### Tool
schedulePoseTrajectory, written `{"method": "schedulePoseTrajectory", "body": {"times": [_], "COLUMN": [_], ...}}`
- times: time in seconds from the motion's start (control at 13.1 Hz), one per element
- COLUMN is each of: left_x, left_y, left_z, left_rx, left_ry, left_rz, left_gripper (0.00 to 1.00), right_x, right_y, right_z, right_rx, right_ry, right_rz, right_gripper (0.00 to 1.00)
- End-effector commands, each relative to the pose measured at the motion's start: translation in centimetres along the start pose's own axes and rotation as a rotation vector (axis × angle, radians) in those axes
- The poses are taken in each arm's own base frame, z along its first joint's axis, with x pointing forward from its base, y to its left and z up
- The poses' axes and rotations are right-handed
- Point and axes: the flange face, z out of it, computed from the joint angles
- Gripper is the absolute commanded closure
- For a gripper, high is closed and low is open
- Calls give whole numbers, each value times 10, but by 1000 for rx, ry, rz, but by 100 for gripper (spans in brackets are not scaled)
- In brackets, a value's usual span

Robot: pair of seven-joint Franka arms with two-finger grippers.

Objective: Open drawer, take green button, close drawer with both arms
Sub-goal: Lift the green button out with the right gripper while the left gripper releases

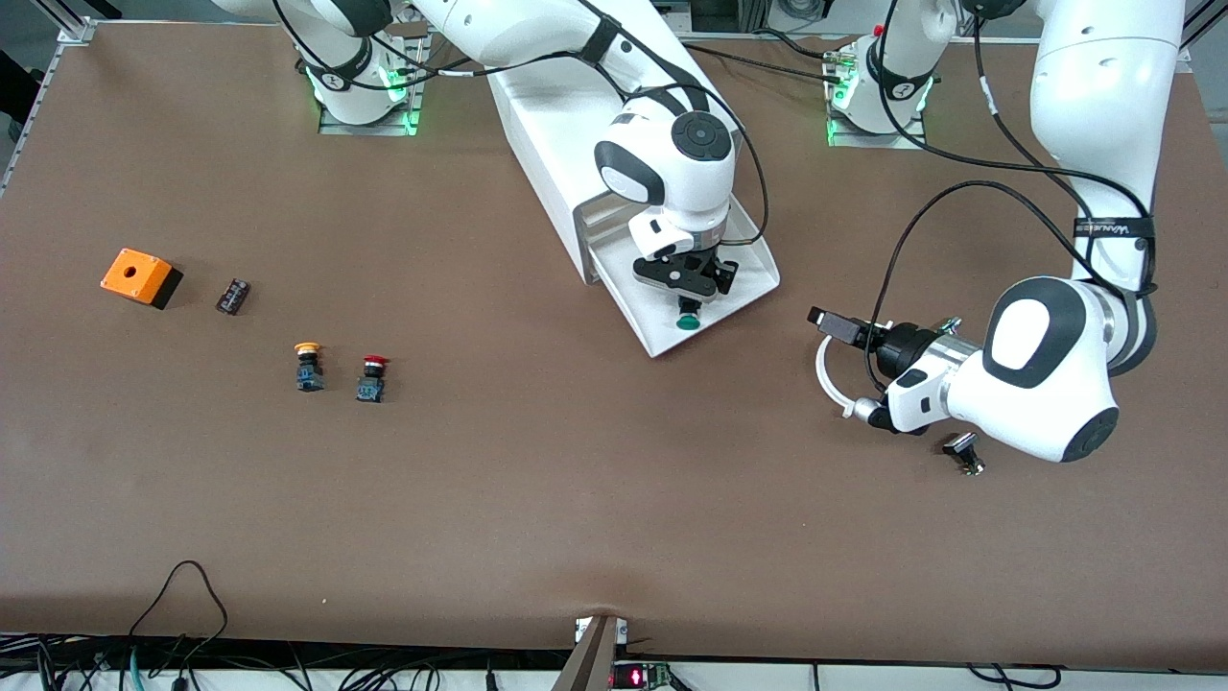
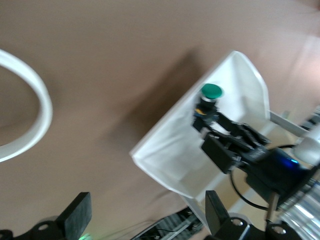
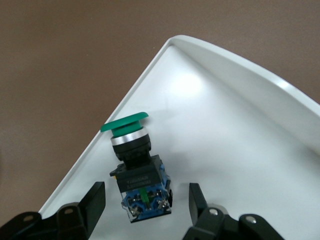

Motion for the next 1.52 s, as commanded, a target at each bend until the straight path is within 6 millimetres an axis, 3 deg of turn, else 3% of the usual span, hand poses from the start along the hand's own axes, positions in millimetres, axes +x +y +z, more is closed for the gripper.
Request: {"method": "schedulePoseTrajectory", "body": {"times": [0.0, 0.15, 0.38, 0.53, 0.69, 0.91, 1.22, 1.45], "left_x": [-7, -12, -8, -14, -16, -15, -11, -9], "left_y": [48, 71, 64, 45, 42, 38, 40, 47], "left_z": [-29, -51, -82, -97, -101, -101, -95, -95], "left_rx": [266, 422, 436, 428, 437, 471, 456, 439], "left_ry": [59, 125, 263, 274, 281, 284, 315, 360], "left_rz": [1, 22, 20, 6, 0, -14, -150, -243], "left_gripper": [0, 0, 0, 0, 0, 0, 0, 0], "right_x": [-4, -5, -10, -6, 8, 29, 98, 163], "right_y": [-6, -7, -8, -8, -7, -12, 1, 39], "right_z": [2, 3, 1, -7, -18, -56, -109, -136], "right_rx": [20, 20, 16, 20, 23, 57, 63, -6], "right_ry": [26, 26, 26, 32, 55, 76, 83, 65], "right_rz": [-17, -27, -59, -56, -43, -16, 38, -71], "right_gripper": [56, 70, 98, 100, 100, 100, 100, 100]}}
